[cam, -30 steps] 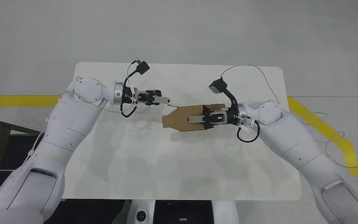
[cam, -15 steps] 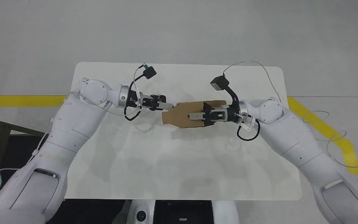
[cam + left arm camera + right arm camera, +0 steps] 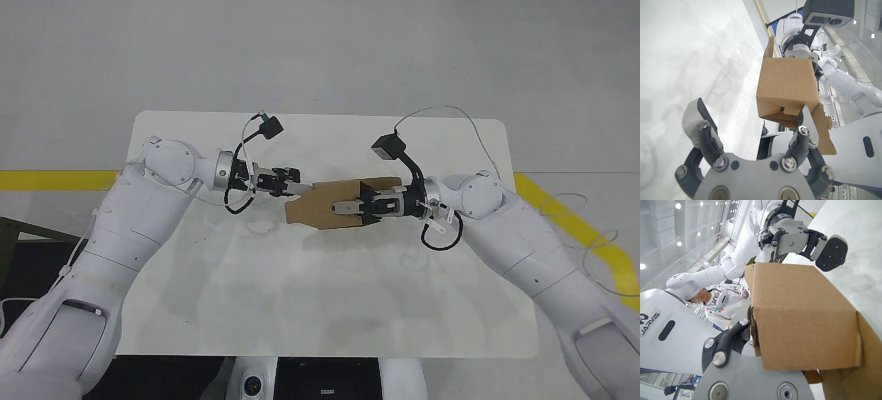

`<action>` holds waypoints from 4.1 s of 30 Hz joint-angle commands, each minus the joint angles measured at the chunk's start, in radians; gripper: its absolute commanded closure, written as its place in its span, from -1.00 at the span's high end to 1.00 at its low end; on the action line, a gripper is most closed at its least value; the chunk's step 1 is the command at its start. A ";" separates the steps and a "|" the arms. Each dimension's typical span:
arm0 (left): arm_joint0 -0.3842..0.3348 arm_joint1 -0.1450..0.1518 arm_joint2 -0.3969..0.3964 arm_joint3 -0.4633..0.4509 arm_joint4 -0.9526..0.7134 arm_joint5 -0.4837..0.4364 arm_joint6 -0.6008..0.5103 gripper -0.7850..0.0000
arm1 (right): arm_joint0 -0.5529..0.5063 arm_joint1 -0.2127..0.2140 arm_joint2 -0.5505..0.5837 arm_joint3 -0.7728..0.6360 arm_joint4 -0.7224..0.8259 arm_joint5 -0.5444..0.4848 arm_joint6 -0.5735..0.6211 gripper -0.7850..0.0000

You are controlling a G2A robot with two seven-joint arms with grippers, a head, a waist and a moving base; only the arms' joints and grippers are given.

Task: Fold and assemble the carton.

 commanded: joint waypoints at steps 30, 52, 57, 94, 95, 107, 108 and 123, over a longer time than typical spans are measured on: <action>0.027 0.023 -0.078 -0.052 0.028 0.000 0.000 1.00 | -0.035 0.030 0.065 0.085 -0.048 -0.031 -0.031 -1.00; 0.026 0.007 -0.020 -0.067 0.108 0.077 0.043 1.00 | -0.027 0.004 0.075 0.026 -0.073 -0.011 -0.011 -1.00; 0.021 0.003 -0.019 -0.049 0.086 0.068 0.036 1.00 | -0.025 0.001 0.072 0.021 -0.063 -0.012 -0.012 -1.00; 0.022 -0.019 -0.003 -0.006 -0.002 0.033 0.004 1.00 | -0.001 -0.026 0.015 0.015 -0.003 -0.035 -0.035 -1.00; 0.021 -0.020 -0.002 -0.006 -0.003 0.032 0.003 1.00 | -0.002 -0.026 0.014 0.016 -0.003 -0.035 -0.035 -1.00; 0.020 -0.029 0.005 0.017 -0.018 0.023 0.005 1.00 | 0.000 -0.030 0.002 0.022 0.013 -0.040 -0.040 -1.00; 0.020 -0.029 0.005 0.021 -0.020 0.023 0.006 1.00 | 0.000 -0.030 0.001 0.023 0.015 -0.040 -0.040 -1.00; 0.020 -0.046 0.021 0.042 -0.052 0.017 0.008 1.00 | -0.002 -0.031 -0.006 0.028 0.032 -0.050 -0.050 -1.00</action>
